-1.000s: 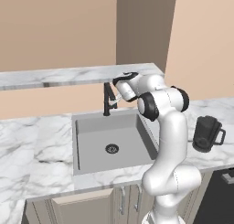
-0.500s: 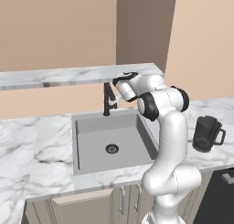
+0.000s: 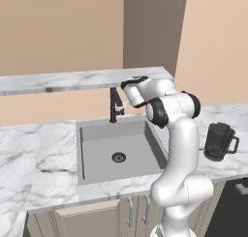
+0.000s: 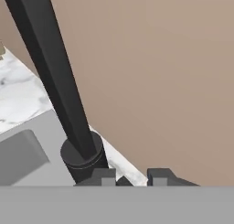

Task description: Turn on the sink faucet and place the jug under the water for a few seconds to fill it up.

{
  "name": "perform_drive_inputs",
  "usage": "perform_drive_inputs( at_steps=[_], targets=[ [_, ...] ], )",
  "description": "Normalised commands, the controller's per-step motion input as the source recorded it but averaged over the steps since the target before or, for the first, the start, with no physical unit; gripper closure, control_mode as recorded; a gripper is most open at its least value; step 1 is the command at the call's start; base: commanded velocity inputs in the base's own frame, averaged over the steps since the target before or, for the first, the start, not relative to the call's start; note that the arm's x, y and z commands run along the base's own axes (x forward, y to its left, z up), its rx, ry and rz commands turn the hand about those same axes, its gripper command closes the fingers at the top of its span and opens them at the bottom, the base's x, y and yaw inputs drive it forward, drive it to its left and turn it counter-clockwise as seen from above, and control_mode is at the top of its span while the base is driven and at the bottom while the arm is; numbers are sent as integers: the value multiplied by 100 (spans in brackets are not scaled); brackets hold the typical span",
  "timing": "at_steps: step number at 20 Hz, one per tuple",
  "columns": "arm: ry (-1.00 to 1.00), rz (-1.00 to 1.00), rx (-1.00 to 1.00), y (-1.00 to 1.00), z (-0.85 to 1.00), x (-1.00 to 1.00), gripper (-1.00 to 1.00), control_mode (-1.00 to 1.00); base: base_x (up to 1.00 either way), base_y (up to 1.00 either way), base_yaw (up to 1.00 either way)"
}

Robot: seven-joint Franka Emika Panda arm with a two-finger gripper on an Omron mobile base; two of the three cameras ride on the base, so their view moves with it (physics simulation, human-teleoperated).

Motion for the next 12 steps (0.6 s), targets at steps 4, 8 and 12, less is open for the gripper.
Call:
perform_drive_inputs(
  at_steps=[4, 8, 12],
  targets=[
    [0, -9, 11, -15, -22, 0, 100, -100, 0, 0, 0],
    [4, -13, 14, -27, -23, 0, 100, -100, 0, 0, 0],
    [12, -19, 18, -61, -28, 0, 100, -100, 0, 0, 0]
  ],
)
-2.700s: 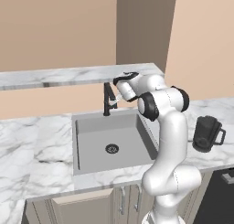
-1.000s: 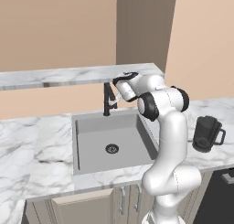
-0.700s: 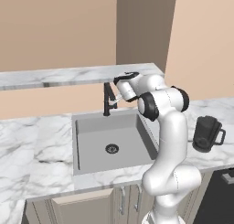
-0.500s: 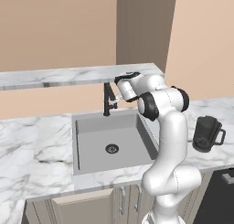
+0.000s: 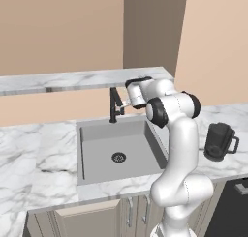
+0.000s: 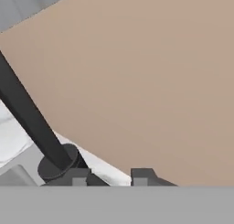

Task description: Turn on the sink faucet and place the jug under the water for a few seconds to fill it up.

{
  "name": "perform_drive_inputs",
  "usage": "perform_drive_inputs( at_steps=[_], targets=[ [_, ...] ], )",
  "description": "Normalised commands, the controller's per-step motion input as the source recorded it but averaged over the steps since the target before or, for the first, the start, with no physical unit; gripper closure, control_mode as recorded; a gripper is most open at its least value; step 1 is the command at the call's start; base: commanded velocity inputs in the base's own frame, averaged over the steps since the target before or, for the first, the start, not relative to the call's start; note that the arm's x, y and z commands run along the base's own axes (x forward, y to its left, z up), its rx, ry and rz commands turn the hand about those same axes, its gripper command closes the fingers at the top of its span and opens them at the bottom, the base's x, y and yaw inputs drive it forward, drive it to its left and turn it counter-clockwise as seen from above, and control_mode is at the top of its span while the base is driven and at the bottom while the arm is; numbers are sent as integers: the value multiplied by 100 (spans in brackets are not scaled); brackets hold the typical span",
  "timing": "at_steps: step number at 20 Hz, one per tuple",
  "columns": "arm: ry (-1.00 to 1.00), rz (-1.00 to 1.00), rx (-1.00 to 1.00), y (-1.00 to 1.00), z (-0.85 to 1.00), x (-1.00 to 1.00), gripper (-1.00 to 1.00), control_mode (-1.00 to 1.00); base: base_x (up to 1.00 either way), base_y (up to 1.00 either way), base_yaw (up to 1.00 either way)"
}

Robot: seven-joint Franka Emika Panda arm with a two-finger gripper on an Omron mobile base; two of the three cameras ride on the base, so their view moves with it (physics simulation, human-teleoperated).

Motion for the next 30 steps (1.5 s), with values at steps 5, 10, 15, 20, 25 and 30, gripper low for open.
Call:
perform_drive_inputs(
  at_steps=[5, 10, 15, 20, 25, 30],
  targets=[
    [19, -21, 15, -52, -37, 0, 100, -100, 0, 0, 0],
    [21, -22, 11, -52, -53, 0, 100, -100, 0, 0, 0],
    [20, -22, 9, -58, -51, 0, 100, -100, 0, 0, 0],
    [11, -19, 8, -53, -53, 0, 100, -100, 0, 0, 0],
    [3, -14, 14, -51, -41, -10, 100, -100, 0, 0, 0],
    [2, -12, 17, -60, -43, -25, 100, -100, 0, 0, 0]
  ],
)
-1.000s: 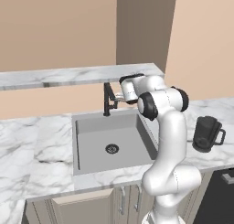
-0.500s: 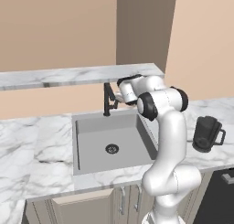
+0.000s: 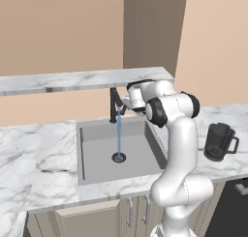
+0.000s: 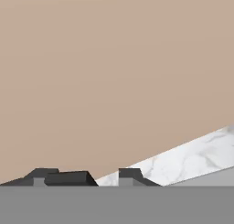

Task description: Turn on the sink faucet and place the jug under the water for a few seconds to fill it up.

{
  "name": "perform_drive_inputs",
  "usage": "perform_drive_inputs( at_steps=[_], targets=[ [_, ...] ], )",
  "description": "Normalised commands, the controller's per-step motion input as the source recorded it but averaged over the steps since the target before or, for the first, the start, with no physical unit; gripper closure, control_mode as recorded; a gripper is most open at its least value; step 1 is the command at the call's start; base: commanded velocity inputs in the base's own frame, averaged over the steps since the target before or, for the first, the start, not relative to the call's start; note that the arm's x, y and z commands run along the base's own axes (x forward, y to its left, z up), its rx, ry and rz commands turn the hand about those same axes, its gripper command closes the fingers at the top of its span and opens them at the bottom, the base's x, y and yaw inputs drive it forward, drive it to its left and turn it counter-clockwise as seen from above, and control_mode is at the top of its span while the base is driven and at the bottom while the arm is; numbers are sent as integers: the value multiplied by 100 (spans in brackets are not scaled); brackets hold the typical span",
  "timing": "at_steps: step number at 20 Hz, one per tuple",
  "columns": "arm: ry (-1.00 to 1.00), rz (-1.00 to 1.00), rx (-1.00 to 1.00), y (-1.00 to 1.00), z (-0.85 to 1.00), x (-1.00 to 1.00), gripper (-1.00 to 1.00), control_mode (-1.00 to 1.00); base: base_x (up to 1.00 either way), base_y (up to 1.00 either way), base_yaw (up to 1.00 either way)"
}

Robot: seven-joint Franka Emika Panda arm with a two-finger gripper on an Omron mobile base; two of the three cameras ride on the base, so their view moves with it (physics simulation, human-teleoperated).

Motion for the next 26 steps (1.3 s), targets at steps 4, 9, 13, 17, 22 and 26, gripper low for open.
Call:
perform_drive_inputs(
  at_steps=[4, 9, 13, 17, 22, 26],
  targets=[
    [0, -10, 16, -60, -53, -38, 100, -100, 0, 0, 0],
    [2, -11, 11, -40, -25, -53, -100, -100, 0, 0, 0],
    [-1, -8, 8, -33, 17, -70, -100, -100, 0, 0, 0],
    [-1, -4, 6, -55, 61, -73, -100, -100, 0, 0, 0],
    [0, -1, 1, -54, 80, -59, -100, -100, 0, 0, 0],
    [-1, 0, 0, -49, 86, -55, -100, -100, 0, 0, 0]
  ],
)
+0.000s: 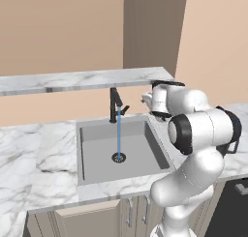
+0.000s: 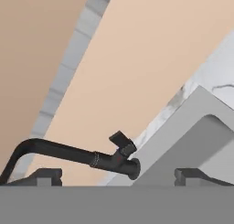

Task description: Turn on the sink faucet and place the jug under the water for a few seconds to fill it up.

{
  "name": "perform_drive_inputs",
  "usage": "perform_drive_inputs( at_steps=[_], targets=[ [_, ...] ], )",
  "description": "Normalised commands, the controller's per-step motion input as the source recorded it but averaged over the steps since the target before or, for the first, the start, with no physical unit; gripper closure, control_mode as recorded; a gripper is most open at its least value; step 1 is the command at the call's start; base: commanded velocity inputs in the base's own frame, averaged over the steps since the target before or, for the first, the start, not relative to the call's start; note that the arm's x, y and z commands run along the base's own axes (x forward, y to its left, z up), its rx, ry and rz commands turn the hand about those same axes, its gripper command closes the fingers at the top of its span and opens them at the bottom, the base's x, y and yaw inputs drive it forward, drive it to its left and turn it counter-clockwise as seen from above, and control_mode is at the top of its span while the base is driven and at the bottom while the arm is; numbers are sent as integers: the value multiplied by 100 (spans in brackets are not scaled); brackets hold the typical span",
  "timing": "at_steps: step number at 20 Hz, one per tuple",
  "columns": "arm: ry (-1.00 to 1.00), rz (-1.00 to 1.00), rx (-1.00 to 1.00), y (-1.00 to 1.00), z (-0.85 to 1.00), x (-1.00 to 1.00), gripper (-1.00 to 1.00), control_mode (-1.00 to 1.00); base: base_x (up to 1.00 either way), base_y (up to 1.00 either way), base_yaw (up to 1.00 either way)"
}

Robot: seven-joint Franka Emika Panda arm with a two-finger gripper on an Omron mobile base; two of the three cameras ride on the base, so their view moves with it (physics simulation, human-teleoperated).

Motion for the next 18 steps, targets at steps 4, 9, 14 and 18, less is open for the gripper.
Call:
perform_drive_inputs(
  at_steps=[4, 9, 14, 18],
  targets=[
    [-4, 0, -5, -55, 89, -56, -100, -100, 0, 0, 0],
    [-6, 0, -13, -58, 80, -57, -100, -100, 0, 0, 0],
    [-8, 0, -20, -54, 60, -73, -100, -100, 0, 0, 0],
    [-11, 0, -26, -49, 17, -92, -100, -100, 0, 0, 0]
  ],
)
